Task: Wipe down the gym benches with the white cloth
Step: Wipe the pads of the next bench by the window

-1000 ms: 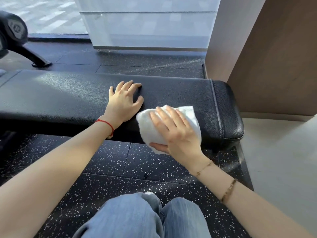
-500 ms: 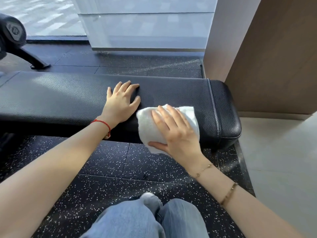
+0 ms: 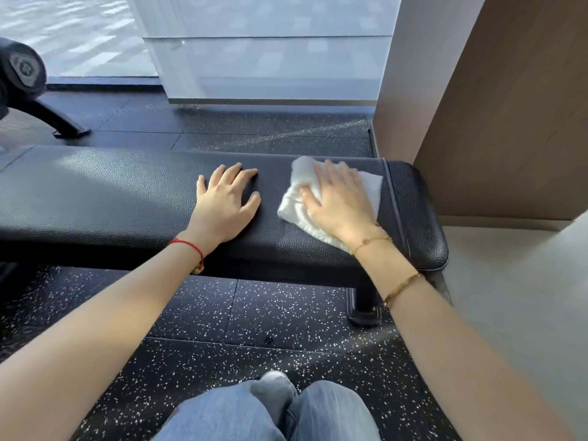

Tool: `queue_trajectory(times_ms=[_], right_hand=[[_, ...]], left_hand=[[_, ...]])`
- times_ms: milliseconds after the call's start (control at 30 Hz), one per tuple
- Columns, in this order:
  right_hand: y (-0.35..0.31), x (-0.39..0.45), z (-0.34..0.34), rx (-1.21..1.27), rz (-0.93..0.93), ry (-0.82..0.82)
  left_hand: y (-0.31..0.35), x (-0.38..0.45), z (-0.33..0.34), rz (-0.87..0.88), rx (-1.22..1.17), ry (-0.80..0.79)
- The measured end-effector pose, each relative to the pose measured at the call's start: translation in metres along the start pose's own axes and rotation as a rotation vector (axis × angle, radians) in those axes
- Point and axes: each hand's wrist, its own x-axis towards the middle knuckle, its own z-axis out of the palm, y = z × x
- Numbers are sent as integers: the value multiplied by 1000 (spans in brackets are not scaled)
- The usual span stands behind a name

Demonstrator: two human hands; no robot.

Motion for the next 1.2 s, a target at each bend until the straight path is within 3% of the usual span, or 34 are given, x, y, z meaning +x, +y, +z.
queue_trajectory(times_ms=[167, 333, 433, 533, 700, 833, 967, 1067, 1200], right_hand=[[11, -60, 6, 42, -193, 35], [63, -33, -8, 13, 44, 29], [49, 26, -11, -21, 92, -13], [12, 46, -3, -11, -18, -58], [12, -19, 9, 72, -240, 5], [64, -11, -4, 25, -102, 77], [80, 47, -12, -58, 87, 5], [74, 49, -11, -48, 88, -16], [74, -21, -13, 32, 27, 28]], left_hand=[[-5, 0, 0, 13, -1, -2], [-2, 1, 2, 17, 23, 13], [0, 0, 0, 17, 5, 10], [-2, 1, 0, 12, -9, 12], [-5, 1, 0, 11, -5, 3], [-3, 2, 1, 13, -1, 7], [-2, 1, -1, 12, -10, 15], [-3, 1, -2, 12, -16, 9], [-3, -1, 1, -7, 10, 7]])
